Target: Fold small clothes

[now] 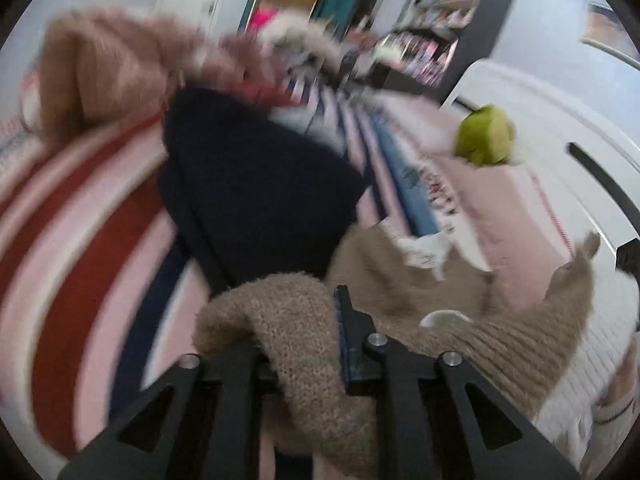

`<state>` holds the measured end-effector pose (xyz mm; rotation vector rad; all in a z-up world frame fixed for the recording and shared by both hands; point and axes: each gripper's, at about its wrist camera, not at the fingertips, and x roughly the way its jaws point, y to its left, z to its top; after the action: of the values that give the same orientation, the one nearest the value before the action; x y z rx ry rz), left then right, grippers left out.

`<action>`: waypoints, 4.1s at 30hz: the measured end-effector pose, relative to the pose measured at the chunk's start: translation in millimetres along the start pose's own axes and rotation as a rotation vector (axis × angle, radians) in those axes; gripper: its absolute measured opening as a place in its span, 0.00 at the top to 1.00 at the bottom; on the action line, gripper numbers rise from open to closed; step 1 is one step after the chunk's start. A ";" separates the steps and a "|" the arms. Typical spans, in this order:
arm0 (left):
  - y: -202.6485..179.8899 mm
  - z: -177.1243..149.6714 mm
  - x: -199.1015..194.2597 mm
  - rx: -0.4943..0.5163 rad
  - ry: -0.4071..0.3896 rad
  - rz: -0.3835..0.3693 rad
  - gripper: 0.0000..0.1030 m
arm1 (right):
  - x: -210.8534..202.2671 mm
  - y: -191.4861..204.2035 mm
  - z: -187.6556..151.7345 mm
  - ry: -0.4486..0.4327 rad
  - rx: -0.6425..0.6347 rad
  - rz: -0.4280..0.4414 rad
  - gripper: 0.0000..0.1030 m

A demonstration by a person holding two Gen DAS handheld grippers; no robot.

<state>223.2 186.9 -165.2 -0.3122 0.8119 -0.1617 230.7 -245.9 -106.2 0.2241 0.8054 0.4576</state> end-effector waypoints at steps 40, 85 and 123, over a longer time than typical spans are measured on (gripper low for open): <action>-32.0 20.7 4.3 0.480 0.056 0.186 0.20 | 124.4 -24.9 47.3 0.319 -0.280 -0.242 0.20; -19.1 -20.9 -64.0 0.284 -0.088 -0.003 0.10 | -30.6 70.1 -15.7 -0.010 -0.290 -0.050 0.45; 17.3 -122.1 -36.9 -0.061 -0.067 -0.335 0.16 | 42.1 153.2 -89.1 0.014 -0.322 -0.055 0.89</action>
<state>109.0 186.9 -224.6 -0.5086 0.6944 -0.4385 143.4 -89.2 -137.9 -0.1002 0.7384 0.5301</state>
